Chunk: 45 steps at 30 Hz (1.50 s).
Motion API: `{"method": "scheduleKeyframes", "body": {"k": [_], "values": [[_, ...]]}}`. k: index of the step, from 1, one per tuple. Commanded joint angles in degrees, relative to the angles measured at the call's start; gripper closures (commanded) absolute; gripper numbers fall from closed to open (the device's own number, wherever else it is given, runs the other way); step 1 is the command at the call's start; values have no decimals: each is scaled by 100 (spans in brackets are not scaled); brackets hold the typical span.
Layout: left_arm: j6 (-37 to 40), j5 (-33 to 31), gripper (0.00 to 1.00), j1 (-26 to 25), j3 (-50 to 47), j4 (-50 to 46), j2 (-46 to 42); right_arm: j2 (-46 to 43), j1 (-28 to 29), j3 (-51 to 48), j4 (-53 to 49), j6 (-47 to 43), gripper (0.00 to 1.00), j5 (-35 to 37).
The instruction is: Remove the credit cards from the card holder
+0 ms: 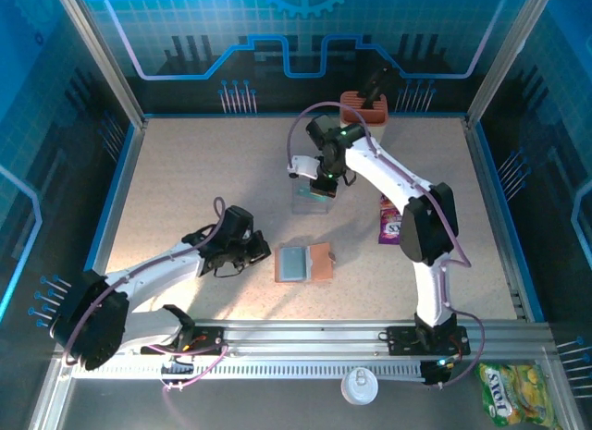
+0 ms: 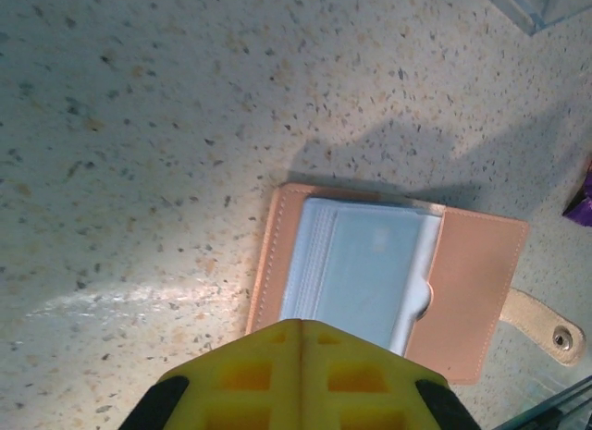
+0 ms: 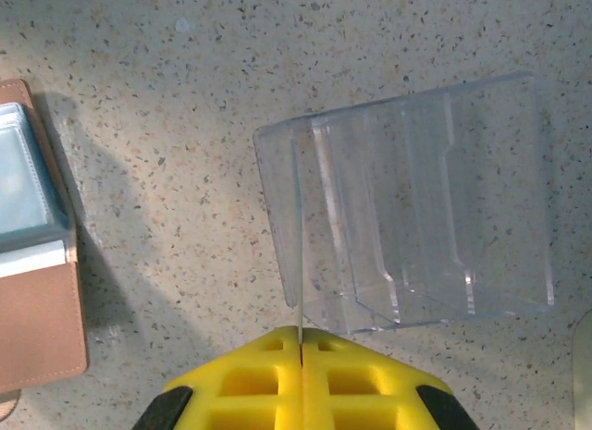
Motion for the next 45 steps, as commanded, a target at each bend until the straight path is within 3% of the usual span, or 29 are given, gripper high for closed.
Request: {"method": "scheduleKeyframes", "body": {"k": [1,11,23,45], "values": [[187,303,94,224,-142,-61,-153,351,-76,558,-625,-294,100,-159],[421,281,93,592,28,-400,-123,1251,-242,1769,-1253,-608,100,-346],[562,432,92,828,80,-412,-17,2011,-285,2385,-1729,-847,100,-515],[469,224,92,826,-110,-366,-350,2078,17,1785,-1972,-1102,100,-794]]}}
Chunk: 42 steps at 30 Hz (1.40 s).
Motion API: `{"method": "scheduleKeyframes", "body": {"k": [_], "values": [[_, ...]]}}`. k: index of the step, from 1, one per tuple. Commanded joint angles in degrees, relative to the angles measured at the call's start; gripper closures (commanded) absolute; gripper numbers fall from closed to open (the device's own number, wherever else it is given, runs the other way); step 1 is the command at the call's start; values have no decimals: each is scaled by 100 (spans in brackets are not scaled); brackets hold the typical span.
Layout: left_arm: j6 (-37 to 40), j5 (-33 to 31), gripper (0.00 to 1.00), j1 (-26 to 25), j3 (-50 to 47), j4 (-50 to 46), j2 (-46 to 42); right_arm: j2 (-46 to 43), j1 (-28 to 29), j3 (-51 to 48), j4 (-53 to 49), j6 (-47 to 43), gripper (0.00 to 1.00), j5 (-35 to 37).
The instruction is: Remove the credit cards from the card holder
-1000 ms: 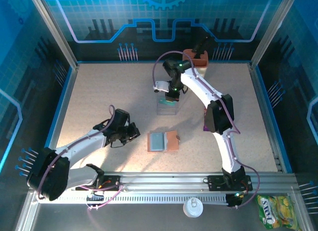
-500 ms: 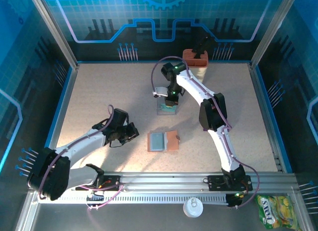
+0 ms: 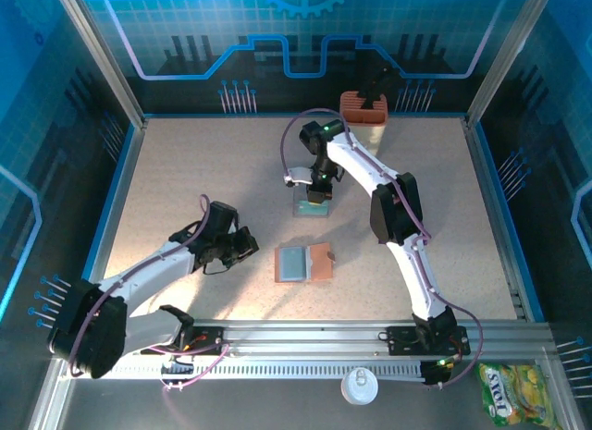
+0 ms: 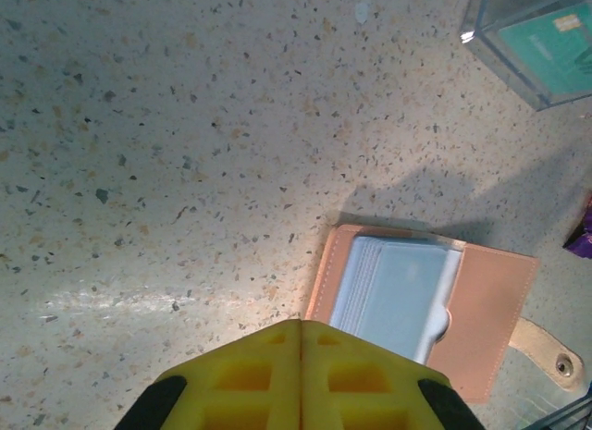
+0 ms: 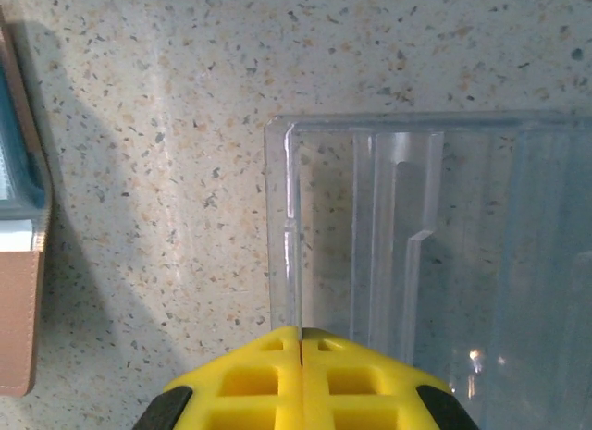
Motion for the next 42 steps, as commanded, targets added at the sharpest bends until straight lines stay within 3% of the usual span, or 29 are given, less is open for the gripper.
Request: {"method": "scheduleKeyframes", "body": {"k": [1,12,15,17,23,29,36,42], "values": [[26,-72,93,44,-57,-65,-121,10,207,-207,-391,-160,100,-196],[-92,-75,93,44,-255,57,-222,34,378,-317,-636,-140,100,-605],[-93,-40,93,42,-280,93,-208,-15,366,-317,-543,-43,76,-543],[-89,-21,94,42,-274,111,-208,-117,364,-280,-497,2,71,-600],[-14,-2,94,42,-249,187,-109,-663,364,-296,-359,232,67,-594],[12,237,93,19,-257,516,39,-1817,382,-1318,586,657,67,-694],[-111,231,93,-241,-249,738,133,-2881,434,-2941,2302,2179,66,-875],[-265,112,93,-590,-263,887,250,-3630,611,-4378,4048,4368,67,-538]]}}
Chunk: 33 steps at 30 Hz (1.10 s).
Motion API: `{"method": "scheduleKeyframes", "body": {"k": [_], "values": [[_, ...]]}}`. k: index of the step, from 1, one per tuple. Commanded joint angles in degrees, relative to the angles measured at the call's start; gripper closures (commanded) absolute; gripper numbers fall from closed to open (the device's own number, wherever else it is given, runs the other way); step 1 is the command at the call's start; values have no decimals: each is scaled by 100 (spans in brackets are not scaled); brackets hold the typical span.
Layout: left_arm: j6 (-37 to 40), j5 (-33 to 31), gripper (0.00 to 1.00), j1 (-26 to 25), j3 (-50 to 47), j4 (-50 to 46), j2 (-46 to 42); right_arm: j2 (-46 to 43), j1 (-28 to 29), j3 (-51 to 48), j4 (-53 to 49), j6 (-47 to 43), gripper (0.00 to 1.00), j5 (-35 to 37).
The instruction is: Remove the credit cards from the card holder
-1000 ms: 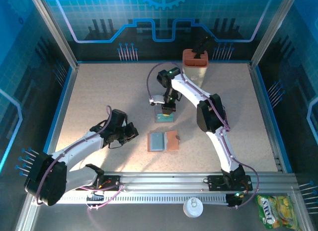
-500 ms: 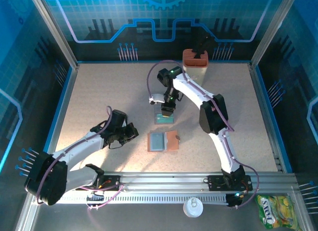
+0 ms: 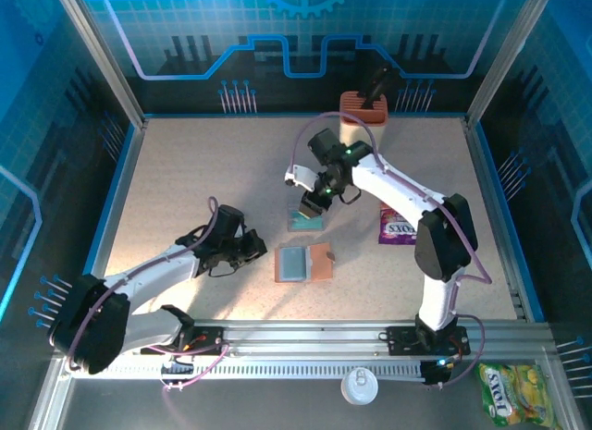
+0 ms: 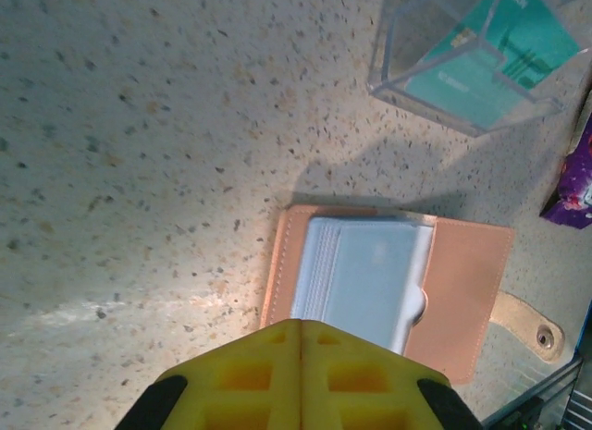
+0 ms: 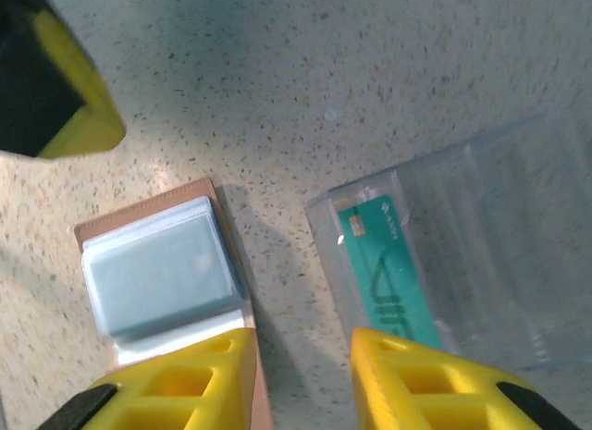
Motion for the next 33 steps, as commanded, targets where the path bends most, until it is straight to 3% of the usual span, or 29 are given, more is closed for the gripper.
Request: {"method": "scheduleKeyframes", "body": {"k": [1,5,10,17,33], "values": [[-162,-38,93,-197,-69,199,118,-490,178,-759,1545,2028,67,294],[-228,-30,96,-346,-93,374,286,-1124,252,-2077,2969,3942,68,187],[-233,10,100,-474,-97,463,437,-1537,502,-3114,3772,5339,70,86],[-316,-126,100,-656,-229,434,346,-1658,967,-3410,3139,5710,71,430],[-459,-291,100,-925,-376,504,420,-1359,1322,-3380,2678,6229,63,148]]}}
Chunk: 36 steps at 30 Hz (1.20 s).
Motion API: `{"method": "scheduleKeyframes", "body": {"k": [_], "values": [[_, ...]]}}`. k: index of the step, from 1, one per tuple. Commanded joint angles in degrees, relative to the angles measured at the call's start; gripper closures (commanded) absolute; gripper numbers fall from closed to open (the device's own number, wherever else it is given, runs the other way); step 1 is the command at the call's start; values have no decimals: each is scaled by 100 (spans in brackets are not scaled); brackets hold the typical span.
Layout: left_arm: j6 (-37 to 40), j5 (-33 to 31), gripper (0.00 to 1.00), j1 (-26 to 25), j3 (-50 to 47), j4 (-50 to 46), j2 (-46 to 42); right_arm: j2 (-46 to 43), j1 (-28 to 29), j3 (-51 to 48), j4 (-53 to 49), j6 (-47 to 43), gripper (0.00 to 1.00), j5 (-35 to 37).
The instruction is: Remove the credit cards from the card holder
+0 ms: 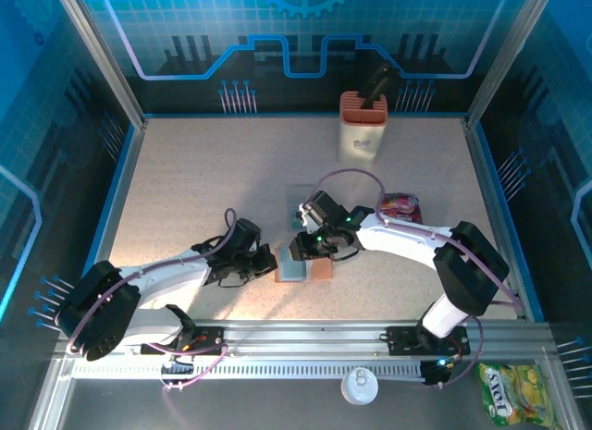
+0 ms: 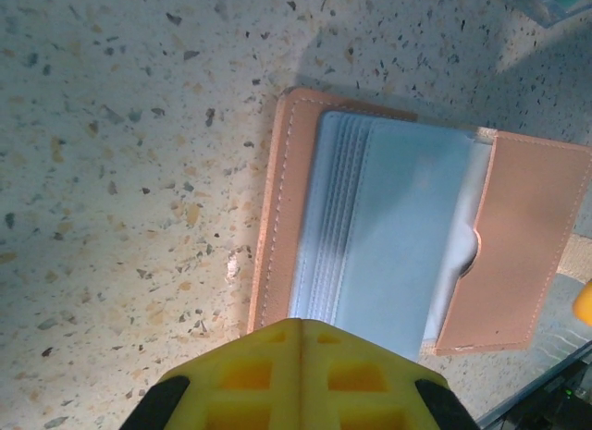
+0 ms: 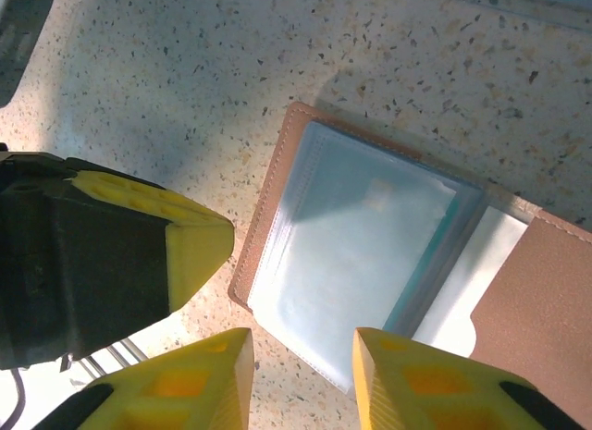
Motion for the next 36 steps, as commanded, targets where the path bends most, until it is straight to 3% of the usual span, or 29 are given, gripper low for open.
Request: {"method": "scheduleKeyframes", "body": {"k": [1,36], "values": [[-11,-49,100,-40,-88,67,28,114,78,6,-78,176,61,-148],[55,-178,100,-40,131,-168,535,635,140,-31,356,607,56,-597]]}}
